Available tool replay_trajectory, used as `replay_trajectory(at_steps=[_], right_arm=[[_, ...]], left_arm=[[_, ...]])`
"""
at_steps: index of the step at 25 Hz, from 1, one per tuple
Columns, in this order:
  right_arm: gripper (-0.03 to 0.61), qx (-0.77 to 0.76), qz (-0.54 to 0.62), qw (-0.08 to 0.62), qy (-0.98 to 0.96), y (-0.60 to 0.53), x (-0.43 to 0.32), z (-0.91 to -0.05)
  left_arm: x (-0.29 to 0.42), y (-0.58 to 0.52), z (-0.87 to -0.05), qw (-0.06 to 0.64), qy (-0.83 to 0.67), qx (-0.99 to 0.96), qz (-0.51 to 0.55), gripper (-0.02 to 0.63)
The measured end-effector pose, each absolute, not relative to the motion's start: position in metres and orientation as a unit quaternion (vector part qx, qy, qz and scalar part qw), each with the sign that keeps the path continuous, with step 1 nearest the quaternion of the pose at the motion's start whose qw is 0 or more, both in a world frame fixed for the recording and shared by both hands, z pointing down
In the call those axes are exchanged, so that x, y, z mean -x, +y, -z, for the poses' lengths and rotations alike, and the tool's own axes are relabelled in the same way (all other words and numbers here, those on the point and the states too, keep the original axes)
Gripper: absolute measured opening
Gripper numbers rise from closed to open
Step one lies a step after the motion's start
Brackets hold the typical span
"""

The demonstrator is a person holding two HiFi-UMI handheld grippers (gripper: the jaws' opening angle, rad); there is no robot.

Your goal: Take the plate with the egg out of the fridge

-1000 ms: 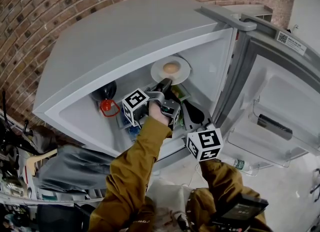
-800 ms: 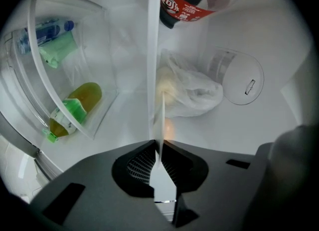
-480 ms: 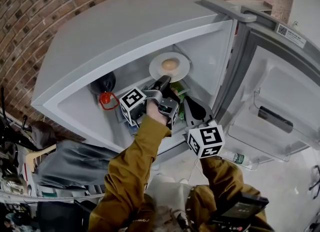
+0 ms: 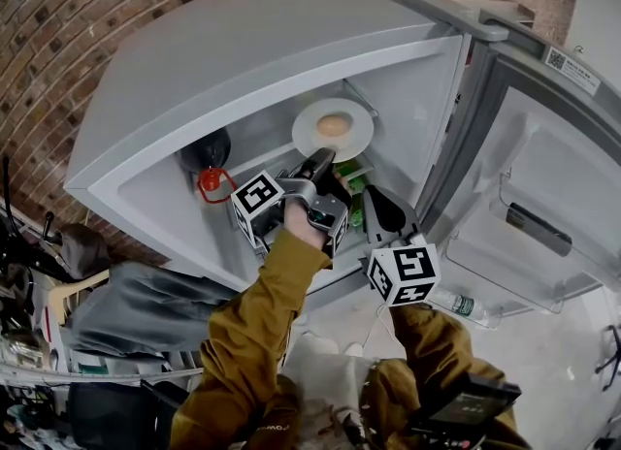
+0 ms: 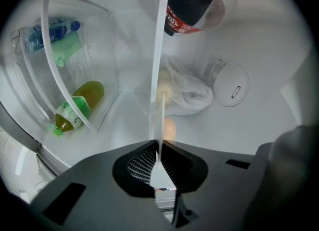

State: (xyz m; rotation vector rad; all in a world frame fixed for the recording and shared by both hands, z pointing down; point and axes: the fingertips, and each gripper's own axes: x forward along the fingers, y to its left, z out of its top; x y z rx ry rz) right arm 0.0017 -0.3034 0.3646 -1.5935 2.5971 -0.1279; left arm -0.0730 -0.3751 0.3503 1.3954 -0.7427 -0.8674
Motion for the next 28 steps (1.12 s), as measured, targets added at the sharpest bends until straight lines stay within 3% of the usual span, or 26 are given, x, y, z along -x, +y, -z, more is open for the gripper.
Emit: replay_trajectory(at_steps=[28], right_arm=[[0.008, 0.541, 0.053, 0.037, 0.838, -0.29, -0.017, -0.378]], left_arm=[[0.071, -0.304, -0.365, 0.628, -0.295, -0.631, 0.347, 0.031]])
